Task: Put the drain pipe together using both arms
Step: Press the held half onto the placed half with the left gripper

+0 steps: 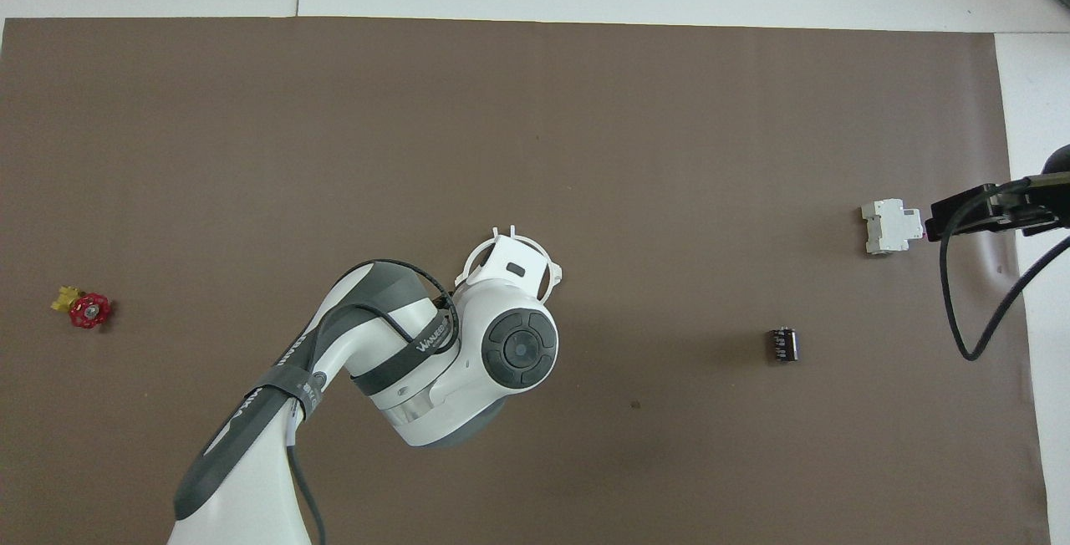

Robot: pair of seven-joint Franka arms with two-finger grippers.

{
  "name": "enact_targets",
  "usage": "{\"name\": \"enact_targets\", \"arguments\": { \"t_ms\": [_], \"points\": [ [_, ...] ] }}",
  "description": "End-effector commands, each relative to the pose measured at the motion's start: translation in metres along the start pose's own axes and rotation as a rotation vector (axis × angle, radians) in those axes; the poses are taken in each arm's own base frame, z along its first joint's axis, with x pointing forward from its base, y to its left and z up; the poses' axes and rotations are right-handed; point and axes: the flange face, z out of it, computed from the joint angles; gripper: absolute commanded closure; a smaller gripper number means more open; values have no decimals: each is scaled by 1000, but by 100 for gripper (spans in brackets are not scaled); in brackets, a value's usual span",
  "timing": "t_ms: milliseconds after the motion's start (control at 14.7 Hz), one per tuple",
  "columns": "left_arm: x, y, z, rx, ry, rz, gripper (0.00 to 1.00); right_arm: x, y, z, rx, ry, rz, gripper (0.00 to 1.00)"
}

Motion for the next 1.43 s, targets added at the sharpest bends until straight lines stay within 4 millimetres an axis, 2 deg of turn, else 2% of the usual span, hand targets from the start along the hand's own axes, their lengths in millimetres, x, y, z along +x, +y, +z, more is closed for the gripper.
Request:
{"name": "enact_targets", "arguments": {
  "t_ms": [0, 204, 1357],
  "points": [
    [-2, 5, 3, 3, 30, 8, 100, -3, 1, -3, 23, 15, 7, 0],
    [-9, 7, 9, 16, 34, 34, 100, -3, 1, -3, 21, 15, 5, 0],
    [-8, 15, 14, -22, 42, 36, 100, -3, 1, -3, 22, 15, 6, 0]
  ]
}}
